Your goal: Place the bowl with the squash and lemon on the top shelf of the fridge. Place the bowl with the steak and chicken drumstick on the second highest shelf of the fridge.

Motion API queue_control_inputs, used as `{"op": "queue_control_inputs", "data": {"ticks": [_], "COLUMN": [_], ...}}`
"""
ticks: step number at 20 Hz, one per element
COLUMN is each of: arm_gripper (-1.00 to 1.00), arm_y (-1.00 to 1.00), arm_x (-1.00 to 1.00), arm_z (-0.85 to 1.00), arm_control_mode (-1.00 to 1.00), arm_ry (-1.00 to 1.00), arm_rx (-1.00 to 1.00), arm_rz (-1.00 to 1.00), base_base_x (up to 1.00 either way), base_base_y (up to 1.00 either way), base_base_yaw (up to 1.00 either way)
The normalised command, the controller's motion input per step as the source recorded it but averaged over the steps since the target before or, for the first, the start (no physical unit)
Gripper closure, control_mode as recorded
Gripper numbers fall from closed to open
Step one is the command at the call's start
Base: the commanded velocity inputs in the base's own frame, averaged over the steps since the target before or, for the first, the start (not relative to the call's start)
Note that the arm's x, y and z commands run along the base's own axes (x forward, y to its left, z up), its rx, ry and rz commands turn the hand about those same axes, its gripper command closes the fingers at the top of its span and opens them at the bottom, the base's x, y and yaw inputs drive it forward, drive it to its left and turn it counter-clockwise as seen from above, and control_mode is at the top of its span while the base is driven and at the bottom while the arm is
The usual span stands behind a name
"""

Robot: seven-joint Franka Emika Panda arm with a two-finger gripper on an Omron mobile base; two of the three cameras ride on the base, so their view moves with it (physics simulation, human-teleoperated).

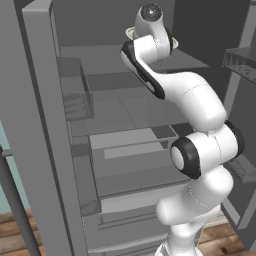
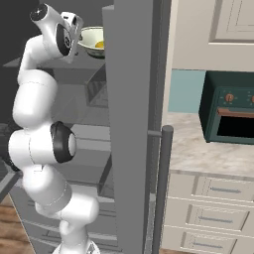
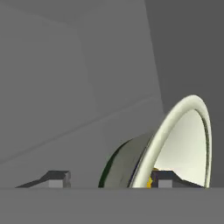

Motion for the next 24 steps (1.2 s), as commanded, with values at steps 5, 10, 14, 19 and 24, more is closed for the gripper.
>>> {"op": "queue_control_inputs", "data": {"ticks": [5,10,14,19,24], "arm_gripper": [-1.00,-1.00,-1.00,-1.00,-1.00], "arm_y": [0.24,0.13,0.00,-0.13,-0.34], "arm_x": [-0.92,-1.00,-1.00,-1.00,-0.91], "arm_z": [0.00,-0.01,-0.08,-0.46,-0.32], "arm_control_mode": [-1.00,-1.00,-1.00,-1.00,-1.00], "arm_ry": [-0.19,-0.09,0.00,0.16,0.36], "arm_rx": [-0.04,-0.01,0.00,0.00,-0.04], "arm_rz": [0.00,0.00,0.00,0.00,0.17], "base_base_x": [0.00,0.00,0.00,0.00,0.00], "base_base_y": [0.00,0.00,0.00,0.00,0.00], "base_base_yaw": [0.00,0.00,0.00,0.00,0.00]}}
